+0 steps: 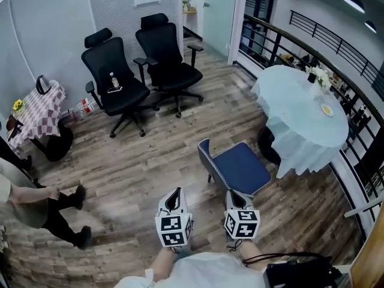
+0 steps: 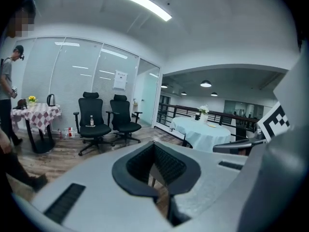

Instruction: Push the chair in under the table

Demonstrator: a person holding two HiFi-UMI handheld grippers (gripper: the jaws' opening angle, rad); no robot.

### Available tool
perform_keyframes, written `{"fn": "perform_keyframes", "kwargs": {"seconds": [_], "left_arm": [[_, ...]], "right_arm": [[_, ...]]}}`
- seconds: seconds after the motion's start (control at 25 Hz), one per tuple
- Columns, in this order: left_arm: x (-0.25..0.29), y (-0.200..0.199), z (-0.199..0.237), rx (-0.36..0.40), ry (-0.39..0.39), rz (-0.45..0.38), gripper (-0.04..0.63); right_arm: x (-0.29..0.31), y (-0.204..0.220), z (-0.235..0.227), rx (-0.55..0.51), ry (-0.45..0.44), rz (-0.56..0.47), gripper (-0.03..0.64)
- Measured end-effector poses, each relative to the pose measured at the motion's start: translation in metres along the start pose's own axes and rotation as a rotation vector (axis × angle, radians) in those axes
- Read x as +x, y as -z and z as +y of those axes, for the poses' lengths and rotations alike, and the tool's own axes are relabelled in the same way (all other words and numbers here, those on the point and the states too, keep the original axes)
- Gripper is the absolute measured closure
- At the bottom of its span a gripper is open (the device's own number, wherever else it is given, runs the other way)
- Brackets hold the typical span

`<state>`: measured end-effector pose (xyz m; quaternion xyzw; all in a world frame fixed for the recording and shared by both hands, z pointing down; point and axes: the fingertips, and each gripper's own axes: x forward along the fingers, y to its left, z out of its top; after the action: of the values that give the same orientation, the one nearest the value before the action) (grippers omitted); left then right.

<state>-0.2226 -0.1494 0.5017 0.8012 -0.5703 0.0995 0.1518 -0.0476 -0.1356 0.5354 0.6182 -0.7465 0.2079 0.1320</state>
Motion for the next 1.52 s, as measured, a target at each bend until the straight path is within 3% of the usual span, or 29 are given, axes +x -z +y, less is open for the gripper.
{"fn": "perform_keyframes", "kwargs": {"seconds": [0.4,0.76,1.24,1.52], "left_arm": [[0.083,-0.034,0.045,0.016,0.085,0.028,0.597],[0.144,-0.047,0.045,0.066,0.217,0.065,0.597],[0.197,-0.011,-0.024,0.139,0.435,0.207,0.597],[0.225,0.005,-0.054,0.284,0.613,0.286,0.597]], "right_arm": [[0.077,-0.041,0.013,0.025,0.061,0.004,0.600],[0.109,-0.057,-0.005,0.098,0.171,-0.014,0.600],[0.097,-0.019,-0.063,0.234,0.328,0.053,0.600],[0.109,-0.008,-0.068,0.258,0.259,0.094,0.598]]}}
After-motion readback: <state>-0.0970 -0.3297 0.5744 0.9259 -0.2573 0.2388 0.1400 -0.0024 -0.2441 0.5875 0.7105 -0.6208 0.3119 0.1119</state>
